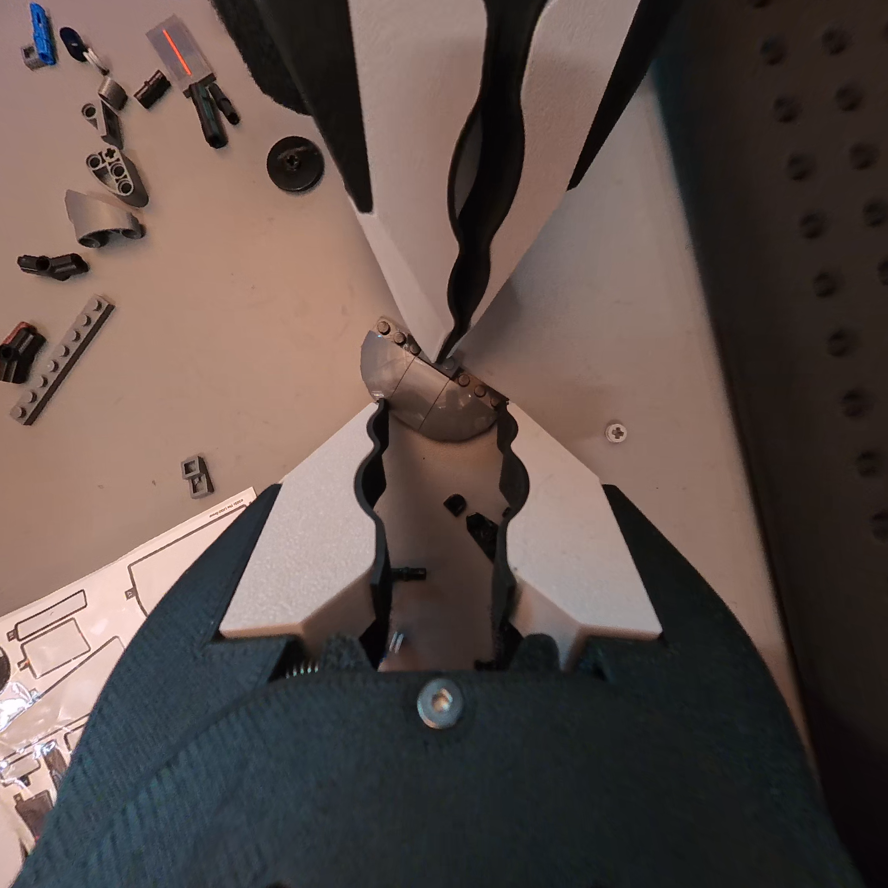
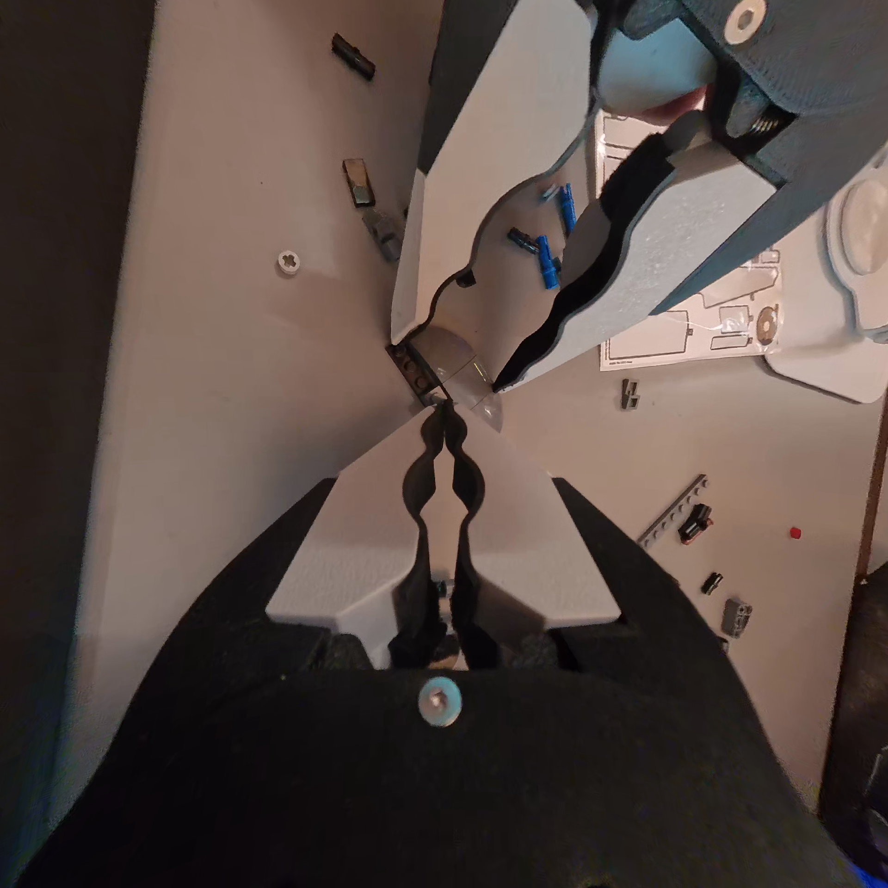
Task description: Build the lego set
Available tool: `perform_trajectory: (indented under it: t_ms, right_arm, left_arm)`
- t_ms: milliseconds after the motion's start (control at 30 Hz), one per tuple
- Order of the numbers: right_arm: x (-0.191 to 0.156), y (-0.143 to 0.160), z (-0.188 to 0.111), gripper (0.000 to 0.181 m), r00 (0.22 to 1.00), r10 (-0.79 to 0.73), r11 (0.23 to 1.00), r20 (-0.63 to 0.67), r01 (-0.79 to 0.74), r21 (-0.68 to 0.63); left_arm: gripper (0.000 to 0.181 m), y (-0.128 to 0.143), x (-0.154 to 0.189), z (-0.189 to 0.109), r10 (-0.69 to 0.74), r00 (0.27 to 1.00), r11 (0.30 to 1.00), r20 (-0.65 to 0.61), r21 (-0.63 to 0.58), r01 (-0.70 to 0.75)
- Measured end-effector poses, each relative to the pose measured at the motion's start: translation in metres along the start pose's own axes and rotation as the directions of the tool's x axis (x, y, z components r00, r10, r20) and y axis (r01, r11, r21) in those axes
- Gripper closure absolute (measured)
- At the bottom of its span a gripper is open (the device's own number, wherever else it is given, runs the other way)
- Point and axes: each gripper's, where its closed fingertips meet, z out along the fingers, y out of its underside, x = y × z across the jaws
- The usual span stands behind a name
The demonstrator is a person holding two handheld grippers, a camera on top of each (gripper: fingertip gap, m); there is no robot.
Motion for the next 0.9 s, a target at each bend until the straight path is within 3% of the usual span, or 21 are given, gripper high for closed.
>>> perform_trajectory:
  t_ms: [533,700,900]
  right_arm:
    - [0.0,0.0,0.001,0.181,0.99,0.125,0.992,0.061,-0.124,-0.02]
    - [0.001,0.002,-0.002,0.181,0.983,0.162,0.985,0.091,-0.166,0.042]
    - [0.001,0.01,-0.004,0.181,0.985,0.152,0.988,0.081,-0.154,0.014]
  left_arm:
    - [0.138,-0.001,0.0,0.0,-0.007,1.0,1.0,-0.003,0.004,0.007]
    - [0.138,-0.003,0.001,0.002,-0.002,1.0,1.0,-0.01,0.026,0.002]
    - [0.138,-0.003,0.002,0.002,0.001,1.0,1.0,-0.014,0.027,0.0]
